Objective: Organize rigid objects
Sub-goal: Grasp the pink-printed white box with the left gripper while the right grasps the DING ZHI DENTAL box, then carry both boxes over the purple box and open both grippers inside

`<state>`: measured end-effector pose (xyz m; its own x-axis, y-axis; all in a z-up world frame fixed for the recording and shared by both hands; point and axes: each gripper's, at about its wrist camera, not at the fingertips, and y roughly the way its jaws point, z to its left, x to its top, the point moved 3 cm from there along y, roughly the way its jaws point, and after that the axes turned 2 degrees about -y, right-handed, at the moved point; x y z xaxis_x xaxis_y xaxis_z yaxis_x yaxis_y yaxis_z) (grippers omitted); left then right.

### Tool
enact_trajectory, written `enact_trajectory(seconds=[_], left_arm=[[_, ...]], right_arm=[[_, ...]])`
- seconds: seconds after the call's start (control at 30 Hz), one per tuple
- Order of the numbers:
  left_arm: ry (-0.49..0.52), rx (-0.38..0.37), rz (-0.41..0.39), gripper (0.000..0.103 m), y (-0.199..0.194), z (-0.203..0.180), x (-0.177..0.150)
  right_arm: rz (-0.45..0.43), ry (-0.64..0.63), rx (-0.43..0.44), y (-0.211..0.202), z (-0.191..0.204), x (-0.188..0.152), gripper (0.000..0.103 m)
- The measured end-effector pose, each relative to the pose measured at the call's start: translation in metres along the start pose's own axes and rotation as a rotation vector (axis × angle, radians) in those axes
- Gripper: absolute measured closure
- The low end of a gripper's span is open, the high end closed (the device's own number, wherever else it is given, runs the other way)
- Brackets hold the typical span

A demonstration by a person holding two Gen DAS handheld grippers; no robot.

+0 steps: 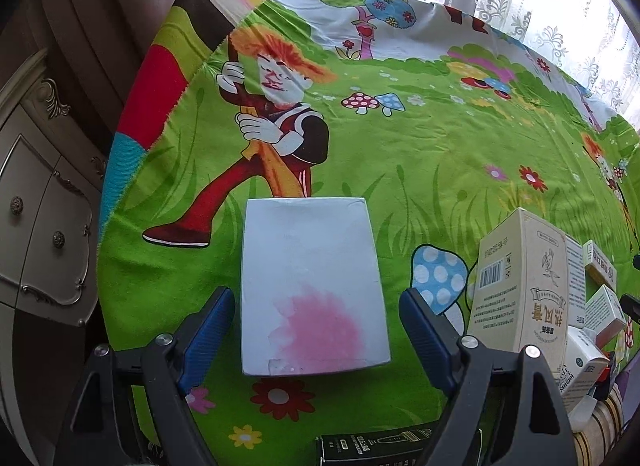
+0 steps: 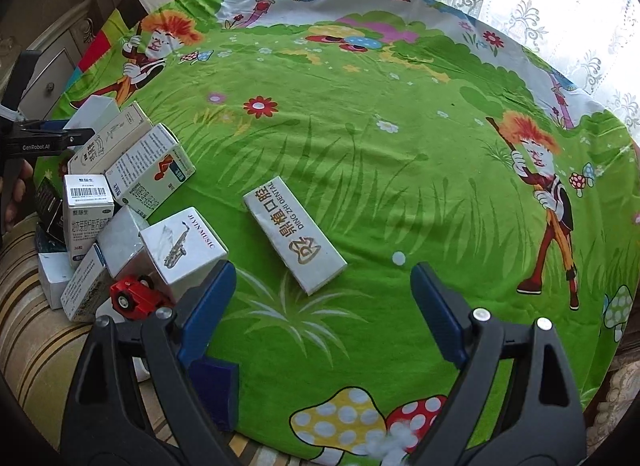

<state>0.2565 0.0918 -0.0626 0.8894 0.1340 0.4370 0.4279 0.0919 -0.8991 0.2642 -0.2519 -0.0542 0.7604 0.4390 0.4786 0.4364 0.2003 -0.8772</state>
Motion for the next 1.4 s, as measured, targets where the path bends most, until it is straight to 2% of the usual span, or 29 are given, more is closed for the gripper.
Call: enact_trajectory(seconds=[0.1,0.13,0.17,0.3,0.37,0.43,0.47,0.57,0.6,0.8,1.1,1.4], left_arm=[[0.014,0.002,0.003,0.021,0.004,0.000,-0.001],[0.021,0.007,0.000,0.029,0.004,0.000,-0.001],[0.025,0.008,0.003,0.033,0.005,0.000,-0.001],[0.026,-0.007,-0.008,0.033,0.004,0.000,0.000],[0.022,-0.009,-0.020,0.033,0.003,0.000,0.000],[0.021,-0.013,-0.032,0.033,0.001,0.000,0.000],[0.018,-0.018,-0.039,0.033,-0.001,0.000,0.000],[0.014,-0.021,-0.069,0.033,-0.009,-0.001,0.003],[0.011,-0.020,-0.083,0.033,-0.012,-0.001,0.004],[-0.009,-0.025,-0.138,0.034,-0.030,-0.001,0.010],[-0.009,-0.064,-0.225,0.034,-0.072,-0.019,0.010],[0.065,-0.172,-0.253,0.034,-0.106,-0.077,-0.011]], right_arm=[[0.011,-0.029,0.009,0.009,0.001,0.005,0.012],[0.016,-0.033,0.010,0.012,0.000,0.007,0.012],[0.020,-0.038,0.013,0.015,0.000,0.009,0.013],[0.033,-0.067,0.031,0.025,0.002,0.015,0.016],[0.050,-0.079,0.053,0.031,0.003,0.016,0.024],[0.070,-0.075,0.078,0.038,0.003,0.017,0.043],[0.074,-0.070,0.094,0.040,0.003,0.017,0.046],[0.058,-0.082,0.081,0.039,0.005,0.019,0.059],[0.055,-0.073,0.084,0.038,0.004,0.019,0.069],[0.023,-0.023,0.094,0.028,0.001,0.010,0.069],[-0.073,0.107,0.065,-0.020,-0.018,-0.011,0.068],[-0.138,0.231,0.025,-0.077,-0.038,-0.061,0.068]])
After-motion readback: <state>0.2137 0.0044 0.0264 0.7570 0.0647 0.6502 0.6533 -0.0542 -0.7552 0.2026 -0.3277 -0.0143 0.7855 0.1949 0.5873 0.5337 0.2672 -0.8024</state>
